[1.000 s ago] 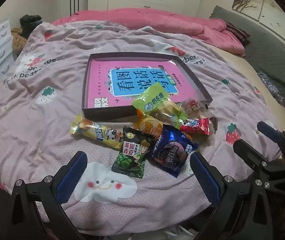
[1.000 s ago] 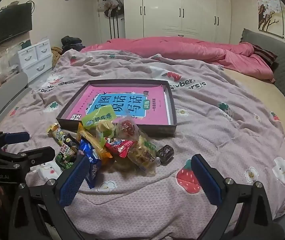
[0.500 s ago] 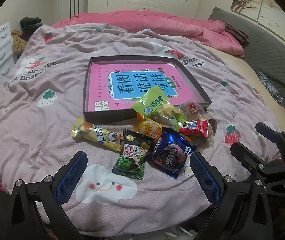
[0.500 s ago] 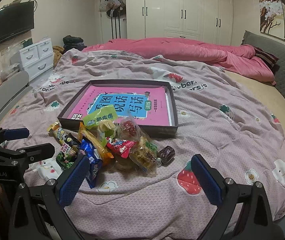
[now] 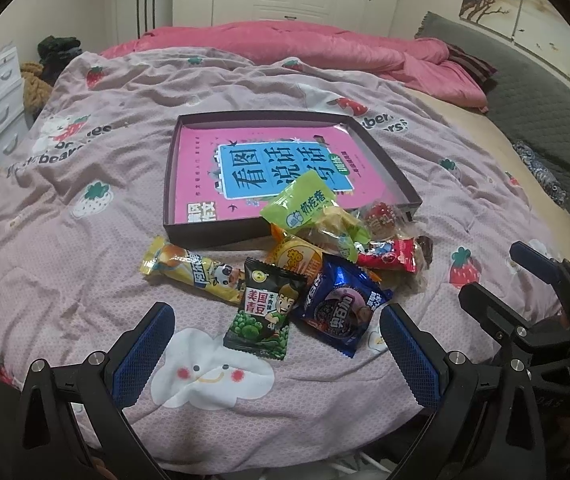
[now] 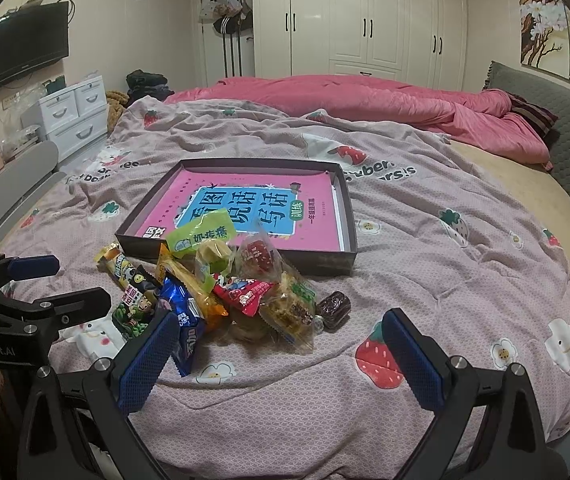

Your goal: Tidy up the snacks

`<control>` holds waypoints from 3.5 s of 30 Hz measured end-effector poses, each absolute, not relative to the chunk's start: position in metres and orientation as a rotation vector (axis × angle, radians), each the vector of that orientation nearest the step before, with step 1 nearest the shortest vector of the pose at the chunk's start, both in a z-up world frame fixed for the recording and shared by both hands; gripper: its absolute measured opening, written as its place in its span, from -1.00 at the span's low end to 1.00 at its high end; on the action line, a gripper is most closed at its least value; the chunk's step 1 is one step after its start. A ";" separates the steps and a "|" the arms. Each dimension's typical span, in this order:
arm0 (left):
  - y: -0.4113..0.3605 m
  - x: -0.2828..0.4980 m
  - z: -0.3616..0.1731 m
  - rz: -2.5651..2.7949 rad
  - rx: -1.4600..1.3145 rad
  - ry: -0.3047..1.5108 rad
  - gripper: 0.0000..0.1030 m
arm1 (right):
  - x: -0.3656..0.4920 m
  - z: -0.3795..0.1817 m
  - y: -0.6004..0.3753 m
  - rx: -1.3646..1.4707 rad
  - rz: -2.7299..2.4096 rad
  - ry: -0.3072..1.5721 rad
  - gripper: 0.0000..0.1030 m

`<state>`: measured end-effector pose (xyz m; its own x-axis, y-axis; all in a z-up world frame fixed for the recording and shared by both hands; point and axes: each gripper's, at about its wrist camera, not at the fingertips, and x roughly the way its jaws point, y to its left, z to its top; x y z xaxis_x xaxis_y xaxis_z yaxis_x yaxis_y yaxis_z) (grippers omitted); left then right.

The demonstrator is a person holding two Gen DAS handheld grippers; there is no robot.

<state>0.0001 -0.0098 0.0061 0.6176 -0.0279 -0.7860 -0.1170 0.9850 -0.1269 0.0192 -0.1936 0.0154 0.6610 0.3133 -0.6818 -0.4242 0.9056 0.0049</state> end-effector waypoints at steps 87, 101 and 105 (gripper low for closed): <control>0.009 0.044 -0.059 0.028 -0.133 1.090 0.98 | 0.112 -0.050 -0.227 -0.069 0.296 1.027 0.42; 0.008 0.050 -0.066 0.016 -0.132 1.093 0.86 | 0.130 -0.064 -0.208 -0.204 0.446 1.059 0.00; 0.009 0.050 -0.068 0.001 -0.150 1.095 0.81 | 0.128 -0.060 -0.212 -0.221 0.512 1.063 -0.07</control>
